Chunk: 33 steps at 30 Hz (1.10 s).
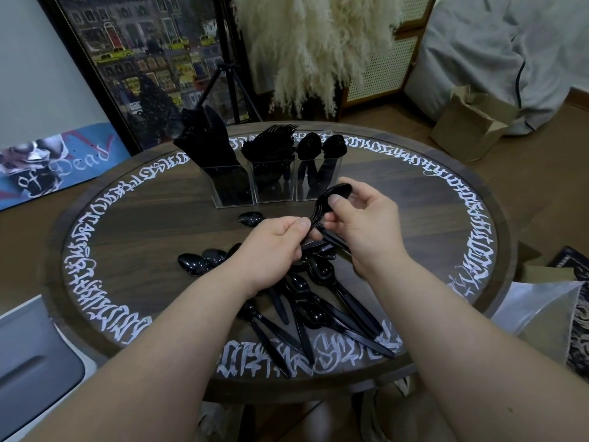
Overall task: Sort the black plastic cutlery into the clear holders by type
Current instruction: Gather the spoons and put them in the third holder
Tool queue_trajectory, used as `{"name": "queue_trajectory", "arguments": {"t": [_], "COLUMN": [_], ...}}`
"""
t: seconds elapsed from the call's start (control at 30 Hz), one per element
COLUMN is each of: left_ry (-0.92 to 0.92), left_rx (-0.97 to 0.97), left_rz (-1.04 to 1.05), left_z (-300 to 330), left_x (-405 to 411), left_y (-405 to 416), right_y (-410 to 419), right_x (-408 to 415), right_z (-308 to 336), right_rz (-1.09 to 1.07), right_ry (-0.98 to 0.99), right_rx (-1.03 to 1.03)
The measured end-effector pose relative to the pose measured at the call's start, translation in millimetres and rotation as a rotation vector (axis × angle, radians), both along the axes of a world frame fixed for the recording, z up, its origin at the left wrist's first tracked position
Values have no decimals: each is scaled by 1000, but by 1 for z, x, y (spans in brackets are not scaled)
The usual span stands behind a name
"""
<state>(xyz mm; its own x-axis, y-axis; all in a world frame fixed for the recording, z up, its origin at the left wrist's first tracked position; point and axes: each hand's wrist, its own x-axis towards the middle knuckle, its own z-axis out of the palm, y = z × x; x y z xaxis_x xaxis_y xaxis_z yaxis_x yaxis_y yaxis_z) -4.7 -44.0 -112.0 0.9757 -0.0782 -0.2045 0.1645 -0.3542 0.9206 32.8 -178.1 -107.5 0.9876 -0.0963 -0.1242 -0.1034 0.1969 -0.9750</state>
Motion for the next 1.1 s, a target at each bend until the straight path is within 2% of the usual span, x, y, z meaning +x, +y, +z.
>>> {"name": "queue_trajectory", "arguments": {"t": [0.1, 0.27, 0.33, 0.57, 0.67, 0.77, 0.9, 1.0, 1.1], "left_ry": [13, -106, -156, -282, -325, -412, -562, -611, -656], "left_rx": [43, 332, 340, 495, 507, 667, 780, 839, 930], "left_rz": [-18, 60, 101, 46, 12, 41, 137, 136, 89], "left_z": [1, -4, -3, 7, 8, 14, 37, 58, 71], "left_x": [-1, 0, 0, -5, -8, -7, 6, 29, 57], "left_y": [1, 4, 4, -4, -5, 0, 14, 19, 17], "right_y": [0, -4, -4, -9, -13, -25, -50, -61, -59], "right_x": [0, 0, 0, -3, -8, -12, 1, 25, 56], "right_z": [-3, -4, -4, 1, 8, 25, 66, 94, 111], "right_rz": [10, 69, 69, 39, 54, 21, -209, -376, -402], "right_ry": [-73, -116, -130, -148, -195, -301, -543, -708, -829], "right_rx": [-251, -400, -399, -252, -275, -345, -533, -634, -717]}}
